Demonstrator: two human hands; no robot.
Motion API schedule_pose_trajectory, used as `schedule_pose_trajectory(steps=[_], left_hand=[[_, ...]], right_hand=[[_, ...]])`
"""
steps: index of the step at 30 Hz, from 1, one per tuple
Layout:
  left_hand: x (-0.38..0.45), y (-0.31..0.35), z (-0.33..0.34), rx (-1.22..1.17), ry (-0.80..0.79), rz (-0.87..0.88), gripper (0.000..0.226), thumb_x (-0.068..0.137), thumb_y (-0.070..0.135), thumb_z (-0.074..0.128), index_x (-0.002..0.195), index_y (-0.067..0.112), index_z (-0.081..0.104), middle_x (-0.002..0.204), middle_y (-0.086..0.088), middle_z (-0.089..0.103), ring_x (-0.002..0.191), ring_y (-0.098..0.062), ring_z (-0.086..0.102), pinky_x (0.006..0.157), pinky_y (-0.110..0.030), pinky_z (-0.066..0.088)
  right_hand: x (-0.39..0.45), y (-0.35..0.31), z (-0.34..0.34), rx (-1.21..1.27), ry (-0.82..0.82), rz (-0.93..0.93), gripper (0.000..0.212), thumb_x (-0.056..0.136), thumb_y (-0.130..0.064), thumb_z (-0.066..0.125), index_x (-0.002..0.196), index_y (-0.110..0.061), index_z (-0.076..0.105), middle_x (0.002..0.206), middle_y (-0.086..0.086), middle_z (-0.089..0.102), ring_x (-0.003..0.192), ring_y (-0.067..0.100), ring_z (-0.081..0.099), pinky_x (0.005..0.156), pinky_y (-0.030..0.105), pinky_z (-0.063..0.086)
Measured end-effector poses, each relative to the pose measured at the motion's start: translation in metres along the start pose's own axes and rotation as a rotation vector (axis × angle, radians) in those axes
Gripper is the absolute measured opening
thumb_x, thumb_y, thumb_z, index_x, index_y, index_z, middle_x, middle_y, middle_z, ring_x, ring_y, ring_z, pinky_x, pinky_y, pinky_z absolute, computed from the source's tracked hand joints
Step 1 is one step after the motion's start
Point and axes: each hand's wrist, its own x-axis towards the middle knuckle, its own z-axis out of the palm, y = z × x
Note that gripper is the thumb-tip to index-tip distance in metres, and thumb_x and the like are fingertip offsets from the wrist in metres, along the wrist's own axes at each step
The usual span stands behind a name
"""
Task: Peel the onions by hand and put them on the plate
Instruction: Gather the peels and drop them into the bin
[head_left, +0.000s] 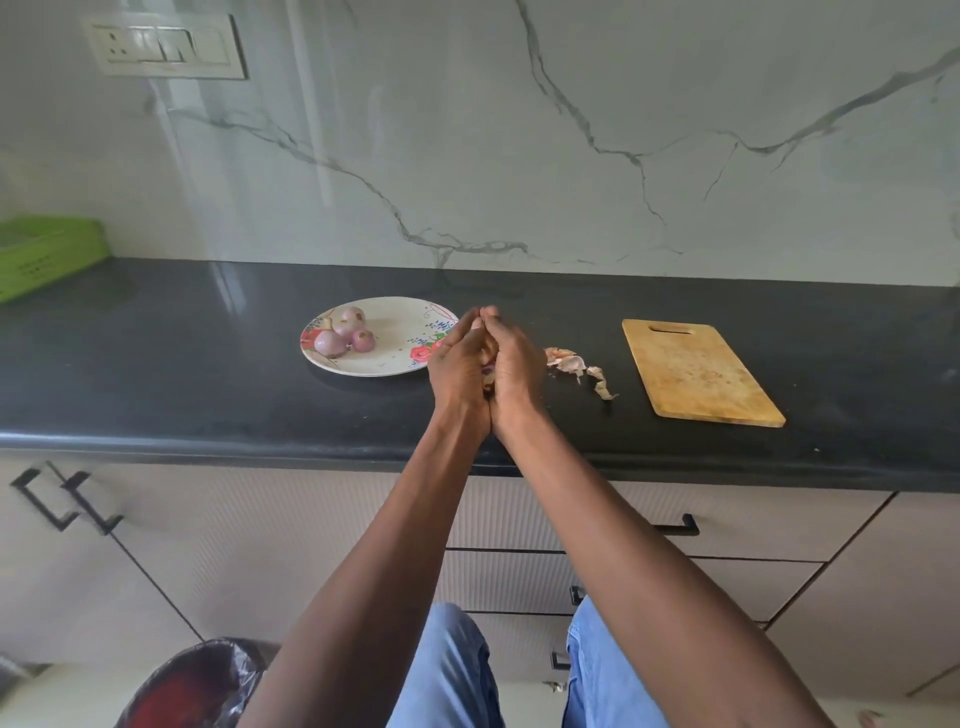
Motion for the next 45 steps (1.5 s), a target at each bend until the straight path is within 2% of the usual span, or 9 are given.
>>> schedule_pose_trajectory(steps=[5,11,17,22,26,30,34,41,45], left_hand=[[-0.023,0.040,-0.031,0.111,-0.020,0.026,0.030,0.102,0.046,0.050,0.102,0.023,0.068,0.087,0.008,0.070,0.079,-0.006,0.066,0.073,-0.024,0.052],[-0.034,0.079,-0.103,-0.154,0.062,0.168,0.072,0.104,0.061,0.029,0.139,0.004,0.057,0.134,-0.016,0.065,0.124,-0.026,0.062,0.110,-0.034,0.047],[-0.046,0.099,-0.194,-0.186,0.339,0.285,0.072,0.103,0.064,0.028,0.144,0.010,0.052,0.143,-0.014,0.058,0.129,-0.021,0.058,0.115,-0.033,0.040],[-0.068,0.100,-0.264,-0.276,0.553,0.332,0.066,0.106,0.058,0.020,0.153,0.016,0.040,0.105,0.008,0.073,0.082,-0.003,0.072,0.076,-0.020,0.054],[-0.074,0.087,-0.312,-0.413,0.702,0.295,0.068,0.105,0.058,0.024,0.147,0.011,0.050,0.158,-0.005,0.042,0.142,-0.019,0.044,0.101,-0.031,0.038],[-0.072,0.053,-0.354,-0.571,0.894,0.260,0.058,0.108,0.045,0.034,0.120,-0.002,0.065,0.138,-0.018,0.061,0.133,-0.029,0.054,0.104,-0.036,0.044],[-0.062,0.013,-0.398,-0.632,1.050,0.183,0.050,0.106,0.041,0.042,0.094,0.000,0.069,0.107,-0.017,0.070,0.098,-0.027,0.067,0.083,-0.034,0.054],[-0.035,-0.046,-0.483,-0.675,1.260,0.074,0.055,0.107,0.040,0.039,0.085,-0.002,0.068,0.089,-0.015,0.070,0.083,-0.026,0.067,0.088,-0.037,0.054],[-0.015,-0.056,-0.534,-0.673,1.293,0.008,0.049,0.104,0.039,0.045,0.088,0.000,0.069,0.092,-0.014,0.069,0.088,-0.027,0.066,0.095,-0.039,0.053]], right_hand=[[-0.026,0.028,0.031,0.036,-0.096,0.010,0.008,0.087,-0.006,0.071,0.092,-0.010,0.076,0.090,0.010,0.074,0.080,0.019,0.071,0.069,0.027,0.056],[-0.062,0.085,0.074,-0.045,-0.285,0.122,0.026,0.082,0.003,0.069,0.107,-0.004,0.073,0.108,0.012,0.074,0.096,0.026,0.071,0.080,0.032,0.056],[-0.104,0.162,0.106,-0.068,-0.389,0.415,0.019,0.088,0.015,0.058,0.091,-0.003,0.066,0.078,0.016,0.070,0.061,0.021,0.069,0.058,0.026,0.058],[-0.130,0.237,0.108,-0.183,-0.385,0.606,0.021,0.085,0.015,0.058,0.085,-0.004,0.067,0.059,0.008,0.056,0.042,0.012,0.051,0.036,0.016,0.037],[-0.142,0.288,0.098,-0.220,-0.332,0.703,0.019,0.080,0.015,0.064,0.081,-0.004,0.069,0.057,0.006,0.059,0.043,0.011,0.052,0.044,0.019,0.045],[-0.145,0.329,0.072,-0.289,-0.260,0.793,0.020,0.080,0.014,0.062,0.079,-0.005,0.068,0.058,0.007,0.065,0.051,0.017,0.059,0.050,0.022,0.051],[-0.139,0.375,0.040,-0.345,-0.159,0.916,0.022,0.081,0.015,0.057,0.076,-0.005,0.064,0.065,0.014,0.061,0.060,0.025,0.054,0.060,0.030,0.047],[-0.115,0.465,0.004,-0.459,-0.035,1.106,0.026,0.091,0.009,0.051,0.070,-0.007,0.054,0.046,0.005,0.057,0.039,0.016,0.056,0.048,0.023,0.047],[-0.105,0.522,0.007,-0.560,-0.038,1.174,0.017,0.088,0.003,0.056,0.073,-0.005,0.054,0.056,0.010,0.060,0.041,0.019,0.058,0.042,0.022,0.050]])
